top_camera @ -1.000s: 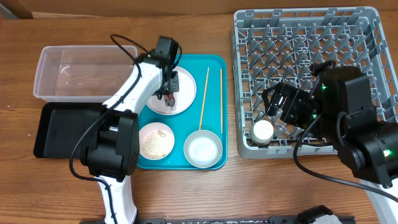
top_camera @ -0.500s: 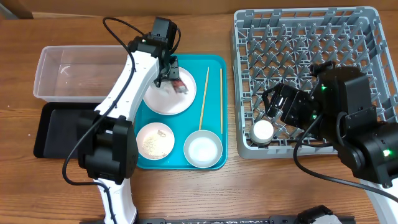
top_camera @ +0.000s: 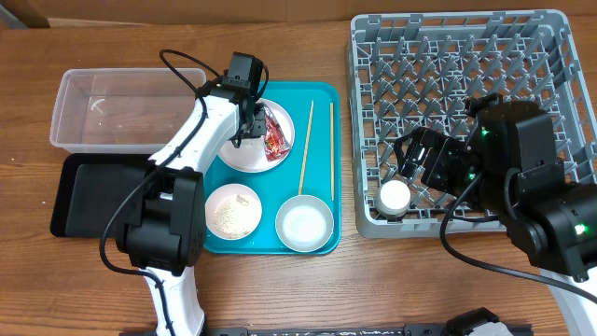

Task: Sort waste into correct bins and load items into the dishwasher
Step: 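Drop the tissue into the clear plastic bin with the left gripper, then carry the red wrapper from the plate into the clear bin, then grasp the pink bowl of rice with the left gripper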

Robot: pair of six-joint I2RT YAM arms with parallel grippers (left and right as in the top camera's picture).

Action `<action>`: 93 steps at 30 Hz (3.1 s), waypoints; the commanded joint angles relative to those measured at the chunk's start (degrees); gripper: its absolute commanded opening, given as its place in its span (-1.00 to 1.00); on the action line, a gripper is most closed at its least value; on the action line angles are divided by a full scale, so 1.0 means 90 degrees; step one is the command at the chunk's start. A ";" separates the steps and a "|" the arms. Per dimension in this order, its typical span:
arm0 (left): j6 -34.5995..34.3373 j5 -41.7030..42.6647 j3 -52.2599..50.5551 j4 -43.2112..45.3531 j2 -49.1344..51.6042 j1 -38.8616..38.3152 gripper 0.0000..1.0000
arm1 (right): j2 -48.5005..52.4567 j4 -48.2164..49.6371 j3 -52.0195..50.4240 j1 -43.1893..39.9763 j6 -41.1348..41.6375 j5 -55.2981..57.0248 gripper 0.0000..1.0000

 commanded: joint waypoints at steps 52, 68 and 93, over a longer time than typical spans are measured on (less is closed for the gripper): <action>0.0233 0.1566 0.2198 -0.1416 0.1202 -0.0381 0.08 | -0.0034 -0.0092 0.0051 0.0015 0.0022 -0.0005 1.00; -0.0381 0.0838 0.3196 -0.2834 0.0546 -0.0075 -0.92 | -0.0034 -0.0274 0.0051 0.0015 0.0022 0.0134 1.00; -0.0262 0.0165 0.3206 -0.4345 -0.0675 0.1071 -0.24 | -0.0034 -0.0313 0.0049 0.0015 0.0022 0.0138 1.00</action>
